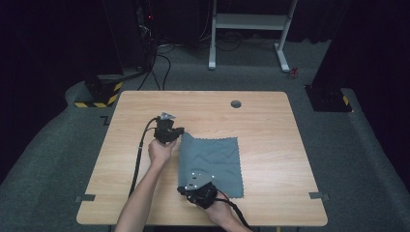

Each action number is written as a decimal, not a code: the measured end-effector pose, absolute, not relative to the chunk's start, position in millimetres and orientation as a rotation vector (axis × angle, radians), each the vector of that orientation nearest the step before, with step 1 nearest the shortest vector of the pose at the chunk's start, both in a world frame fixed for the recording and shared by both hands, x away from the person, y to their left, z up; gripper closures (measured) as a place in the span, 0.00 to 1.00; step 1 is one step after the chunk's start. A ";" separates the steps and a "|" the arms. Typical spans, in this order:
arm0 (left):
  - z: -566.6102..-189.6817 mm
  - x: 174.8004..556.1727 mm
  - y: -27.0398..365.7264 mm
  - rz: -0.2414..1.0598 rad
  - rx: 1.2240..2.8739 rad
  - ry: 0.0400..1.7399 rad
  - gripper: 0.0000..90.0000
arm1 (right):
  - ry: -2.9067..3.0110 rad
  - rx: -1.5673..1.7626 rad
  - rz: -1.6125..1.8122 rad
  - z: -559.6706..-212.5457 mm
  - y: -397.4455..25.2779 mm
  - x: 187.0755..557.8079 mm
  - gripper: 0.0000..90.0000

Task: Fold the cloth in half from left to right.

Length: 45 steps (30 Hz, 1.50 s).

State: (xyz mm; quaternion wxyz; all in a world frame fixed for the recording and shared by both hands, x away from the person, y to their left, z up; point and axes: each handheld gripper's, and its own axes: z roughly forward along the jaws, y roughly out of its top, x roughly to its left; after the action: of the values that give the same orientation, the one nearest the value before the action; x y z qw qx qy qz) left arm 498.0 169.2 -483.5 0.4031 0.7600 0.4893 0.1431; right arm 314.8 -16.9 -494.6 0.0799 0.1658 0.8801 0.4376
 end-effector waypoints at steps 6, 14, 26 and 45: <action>-480.2 499.9 151.1 0.357 1.942 1.192 1.00 | 2.619 0.545 1.283 -497.2 -36.2 314.5 1.00; -478.3 505.2 136.5 0.346 1.957 1.174 1.00 | 2.602 0.567 1.261 -498.8 -52.6 311.1 1.00; -483.7 509.1 117.8 0.320 1.941 1.175 1.00 | 2.566 0.652 1.254 -503.2 -83.9 311.7 1.00; -480.7 508.8 77.2 0.342 2.018 1.083 1.00 | 2.528 0.745 1.249 -508.9 -122.0 307.9 1.00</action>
State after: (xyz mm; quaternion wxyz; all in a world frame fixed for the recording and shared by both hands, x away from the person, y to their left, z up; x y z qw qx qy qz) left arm 508.8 77.2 -480.7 0.4015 0.7981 0.4283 0.1353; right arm 307.9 -122.0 -508.9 0.1123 0.2538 0.8613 0.4256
